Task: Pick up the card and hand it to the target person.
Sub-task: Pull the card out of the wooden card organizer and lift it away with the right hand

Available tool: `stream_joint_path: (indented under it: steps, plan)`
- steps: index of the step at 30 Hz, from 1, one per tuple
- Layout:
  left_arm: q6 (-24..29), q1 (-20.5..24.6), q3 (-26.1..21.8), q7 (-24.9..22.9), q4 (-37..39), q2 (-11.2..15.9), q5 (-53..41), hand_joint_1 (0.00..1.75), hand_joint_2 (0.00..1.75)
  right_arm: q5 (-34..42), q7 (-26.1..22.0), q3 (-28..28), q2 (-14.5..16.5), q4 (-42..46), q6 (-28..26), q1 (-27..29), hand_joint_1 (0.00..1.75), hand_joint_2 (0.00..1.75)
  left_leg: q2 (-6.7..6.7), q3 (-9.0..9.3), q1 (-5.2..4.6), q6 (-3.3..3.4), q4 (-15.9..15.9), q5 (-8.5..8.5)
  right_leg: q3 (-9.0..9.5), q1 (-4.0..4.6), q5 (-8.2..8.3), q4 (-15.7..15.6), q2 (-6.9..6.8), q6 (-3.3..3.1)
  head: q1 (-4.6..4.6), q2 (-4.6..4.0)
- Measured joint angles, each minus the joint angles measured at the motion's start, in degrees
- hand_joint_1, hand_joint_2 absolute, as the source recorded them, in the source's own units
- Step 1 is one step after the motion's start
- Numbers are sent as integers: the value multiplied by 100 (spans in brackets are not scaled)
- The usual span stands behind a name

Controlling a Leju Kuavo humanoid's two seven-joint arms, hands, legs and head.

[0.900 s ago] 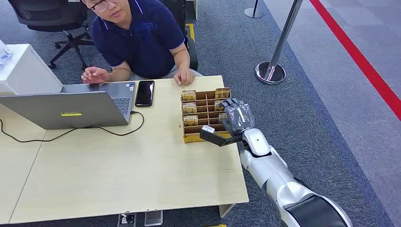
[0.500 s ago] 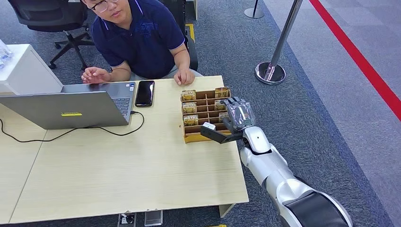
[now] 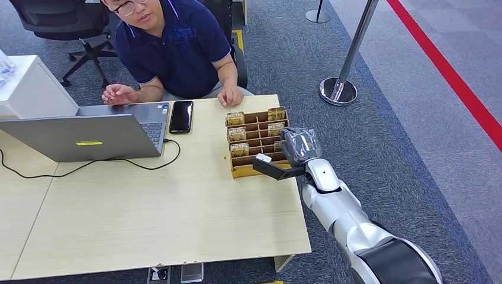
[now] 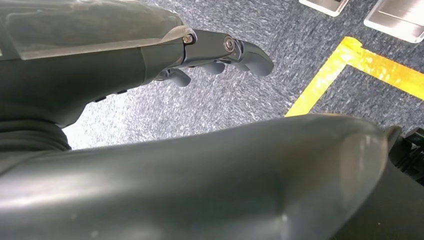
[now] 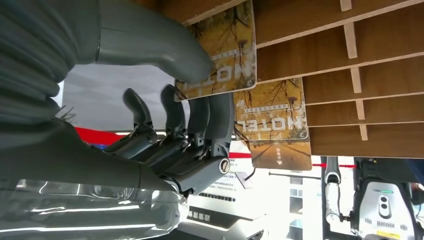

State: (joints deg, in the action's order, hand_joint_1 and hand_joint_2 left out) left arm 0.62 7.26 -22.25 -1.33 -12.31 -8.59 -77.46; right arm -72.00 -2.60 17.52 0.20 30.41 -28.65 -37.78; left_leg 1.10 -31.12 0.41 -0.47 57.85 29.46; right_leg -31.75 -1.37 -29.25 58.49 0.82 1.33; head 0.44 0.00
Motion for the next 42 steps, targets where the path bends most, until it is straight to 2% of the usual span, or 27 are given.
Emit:
stream_joint_path:
  steps: [7, 11, 19, 42]
  plan:
    - [54, -1, 0, 155, 0, 0, -6, 0, 0, -19, -45, -37, 0, -11, -5, 0, 175, 175, -1, 2, 0, 0, 0, -1, 1, 0, 4, 0, 1, 0, 5, 0]
    - [135, -1, 5, 272, 0, 0, -48, 0, 175, -29, -88, -63, 0, -11, -8, 1, 175, 175, -1, 2, 0, 0, 1, -1, 0, 0, 5, 0, 1, 0, 2, 0]
    - [7, 0, 7, 282, 0, -1, -25, 0, 175, -42, -154, -115, 2, -15, -5, 1, 175, 175, -1, 1, 0, 0, 0, -2, 1, 0, 5, 0, 1, 0, 5, 0]
    - [231, 105, -13, 188, 0, -5, 30, 0, 175, 191, -378, -297, 7, 185, -309, 21, 175, 175, -1, -1, 0, 1, 0, -2, -1, 0, 5, 0, 0, 0, 7, 0]
